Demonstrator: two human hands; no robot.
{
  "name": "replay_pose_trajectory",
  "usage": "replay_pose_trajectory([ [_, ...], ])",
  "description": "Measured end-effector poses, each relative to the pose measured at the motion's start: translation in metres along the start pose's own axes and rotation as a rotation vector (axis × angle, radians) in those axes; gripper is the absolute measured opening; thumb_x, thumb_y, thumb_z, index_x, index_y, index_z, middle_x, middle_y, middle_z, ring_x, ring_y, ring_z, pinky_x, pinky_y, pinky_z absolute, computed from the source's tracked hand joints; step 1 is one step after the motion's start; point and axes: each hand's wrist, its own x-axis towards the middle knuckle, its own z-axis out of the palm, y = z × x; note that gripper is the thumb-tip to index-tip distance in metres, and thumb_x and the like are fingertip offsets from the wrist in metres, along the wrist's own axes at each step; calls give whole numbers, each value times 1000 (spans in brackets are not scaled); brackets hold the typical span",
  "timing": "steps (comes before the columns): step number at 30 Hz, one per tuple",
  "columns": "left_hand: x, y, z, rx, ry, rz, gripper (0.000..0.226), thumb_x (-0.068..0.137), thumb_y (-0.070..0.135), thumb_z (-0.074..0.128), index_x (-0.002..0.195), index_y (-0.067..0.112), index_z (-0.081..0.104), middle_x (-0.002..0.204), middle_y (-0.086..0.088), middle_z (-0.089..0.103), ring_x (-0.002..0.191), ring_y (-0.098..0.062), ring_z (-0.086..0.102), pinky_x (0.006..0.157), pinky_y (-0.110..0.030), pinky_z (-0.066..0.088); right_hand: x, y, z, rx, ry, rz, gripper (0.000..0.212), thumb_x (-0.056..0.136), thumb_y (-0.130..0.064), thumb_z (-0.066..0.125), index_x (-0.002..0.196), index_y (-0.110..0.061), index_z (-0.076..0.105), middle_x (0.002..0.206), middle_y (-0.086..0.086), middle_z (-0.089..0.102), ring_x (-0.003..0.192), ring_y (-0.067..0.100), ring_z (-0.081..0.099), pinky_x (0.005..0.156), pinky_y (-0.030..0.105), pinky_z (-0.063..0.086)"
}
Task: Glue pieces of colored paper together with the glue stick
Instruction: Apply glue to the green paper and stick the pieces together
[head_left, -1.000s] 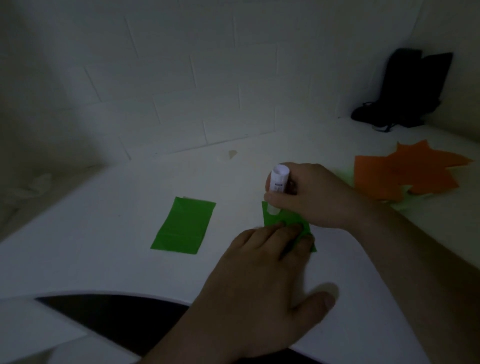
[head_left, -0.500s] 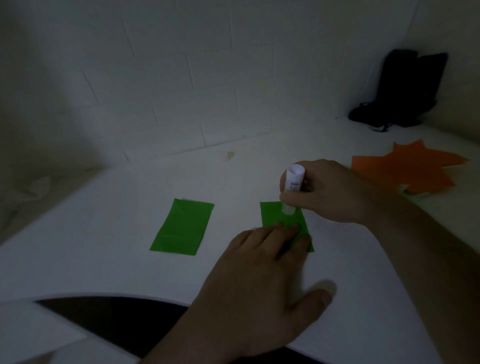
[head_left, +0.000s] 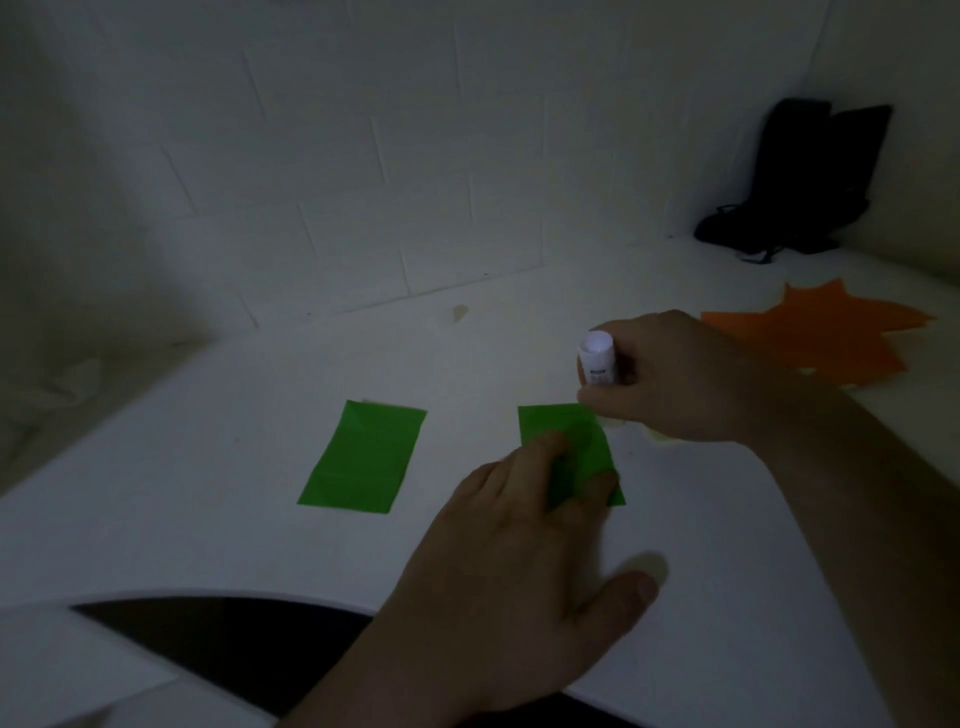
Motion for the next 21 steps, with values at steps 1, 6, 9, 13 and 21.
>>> replay_pose_trajectory([
  [1, 0, 0, 0, -1, 7, -9, 75, 95, 80, 21, 158, 39, 25, 157, 0, 21, 139, -19, 29, 114, -30, 24, 0, -1, 0, 1, 26, 0, 15, 90, -29, 73, 83, -18, 64, 78, -1, 67, 73, 10, 61, 61, 19, 38],
  [6, 1, 1, 0, 50, 21, 8, 71, 99, 74, 23, 156, 33, 35, 135, 1, 39, 127, -20, 35, 107, -37, 36, 1, -15, 0, 146, 158, 12, 22, 90, -28, 72, 75, -35, 56, 69, -12, 60, 69, -8, 58, 57, 6, 35],
  [9, 1, 1, 0, 94, 16, 35, 70, 100, 72, 21, 155, 31, 37, 126, 2, 45, 117, -22, 39, 98, -43, 40, 3, -20, 9, 158, 81, 21, 15, 90, -34, 69, 80, -27, 61, 74, -4, 65, 71, 6, 60, 62, 23, 42],
  [13, 0, 2, -1, 123, 30, 35, 70, 99, 75, 15, 158, 39, 28, 126, 7, 45, 110, -19, 39, 95, -41, 37, 4, -22, 17, 191, -7, 36, 15, 89, -38, 67, 87, -23, 65, 81, -2, 69, 74, 14, 65, 75, 44, 56],
  [21, 1, 1, -1, 124, 31, 18, 72, 98, 77, 17, 152, 34, 35, 130, 10, 45, 108, -17, 38, 94, -39, 35, 6, -22, 23, 203, -10, 7, 15, 92, -41, 67, 90, -27, 64, 82, -1, 69, 75, 14, 64, 76, 44, 56],
])
